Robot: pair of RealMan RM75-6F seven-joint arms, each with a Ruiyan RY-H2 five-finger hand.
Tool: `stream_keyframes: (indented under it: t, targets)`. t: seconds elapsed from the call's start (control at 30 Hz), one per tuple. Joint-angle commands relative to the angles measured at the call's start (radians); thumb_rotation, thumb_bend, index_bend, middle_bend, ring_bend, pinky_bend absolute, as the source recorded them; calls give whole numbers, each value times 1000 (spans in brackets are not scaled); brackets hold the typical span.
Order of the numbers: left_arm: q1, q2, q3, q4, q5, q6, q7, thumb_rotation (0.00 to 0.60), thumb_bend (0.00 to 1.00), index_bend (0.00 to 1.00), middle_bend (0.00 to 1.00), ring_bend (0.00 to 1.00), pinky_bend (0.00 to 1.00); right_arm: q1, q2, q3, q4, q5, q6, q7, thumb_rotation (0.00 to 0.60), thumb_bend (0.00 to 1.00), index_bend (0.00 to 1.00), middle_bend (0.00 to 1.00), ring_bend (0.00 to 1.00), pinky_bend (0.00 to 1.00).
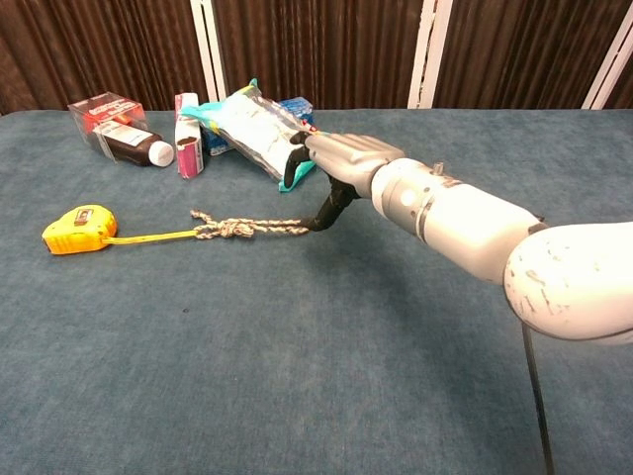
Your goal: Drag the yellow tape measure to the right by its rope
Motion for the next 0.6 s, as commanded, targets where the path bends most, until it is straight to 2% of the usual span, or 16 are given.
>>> stream_keyframes:
  t: [0.03,0.6]
  targets:
    - [-1,-2,-1,-6,-7,-5,9,600,407,143,0,0,112,11,-13,-10,25,4,-7,11,600,400,428,54,40,0]
    - [5,-1,-7,-10,-15,-4,10,600,406,143,0,0,113,70,-119,-21,198,14,-30,54,600,401,510,62,52,0]
